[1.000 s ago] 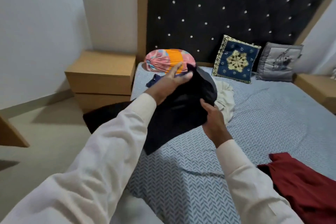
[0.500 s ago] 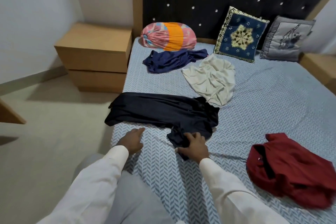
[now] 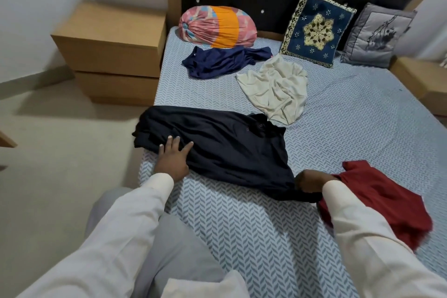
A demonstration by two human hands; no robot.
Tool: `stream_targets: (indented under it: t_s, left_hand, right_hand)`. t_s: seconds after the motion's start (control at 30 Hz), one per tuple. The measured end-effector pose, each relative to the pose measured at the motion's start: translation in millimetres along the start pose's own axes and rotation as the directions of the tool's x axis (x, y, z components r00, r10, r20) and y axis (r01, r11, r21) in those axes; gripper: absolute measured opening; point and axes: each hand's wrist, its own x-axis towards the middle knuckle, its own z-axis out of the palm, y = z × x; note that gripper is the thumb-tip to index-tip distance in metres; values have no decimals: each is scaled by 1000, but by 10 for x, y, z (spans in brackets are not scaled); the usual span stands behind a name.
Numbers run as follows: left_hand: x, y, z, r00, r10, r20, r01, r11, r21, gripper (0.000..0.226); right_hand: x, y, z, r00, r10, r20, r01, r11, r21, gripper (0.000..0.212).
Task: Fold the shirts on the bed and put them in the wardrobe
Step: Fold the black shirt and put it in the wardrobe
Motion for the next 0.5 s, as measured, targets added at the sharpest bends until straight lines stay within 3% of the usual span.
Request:
stream_targets:
  t_s: [0.07, 0.13, 0.2, 0.27, 0.37, 0.43, 0.5]
  left_hand:
    - [-28, 33, 64, 999, 38, 10, -39, 997, 71, 55]
    - [-103, 50, 114, 998, 60, -7, -58, 991, 117, 45]
    - [-174, -7, 170, 994, 89, -67, -79, 988, 134, 42]
    - [-235, -127, 209, 979, 155, -134, -128, 973, 192, 43]
    - [-319, -300, 122, 952, 258, -163, -213, 944, 252, 35]
    - [-425, -357, 25, 973, 227, -50, -211, 952, 220, 25]
    - [-530, -389, -83, 988, 125, 92, -137, 979, 149, 26]
  right_hand:
    - [-13, -60, 12, 976, -54, -211, 76, 992, 99, 19]
    - [-102, -322, 24, 923, -93, -373, 237, 903, 359, 10]
    - [-112, -658, 77, 914, -192, -358, 353, 813, 463, 20]
    - [-80, -1009, 205, 908, -330, -256, 412, 808, 420, 29]
    - [-6, -1345, 393, 896, -415, -158, 439, 884, 164, 42]
    - [14, -1368, 504, 909, -358, -213, 377, 924, 55, 39]
    - [2, -1281, 591, 889, -287, -357, 302, 953, -15, 30]
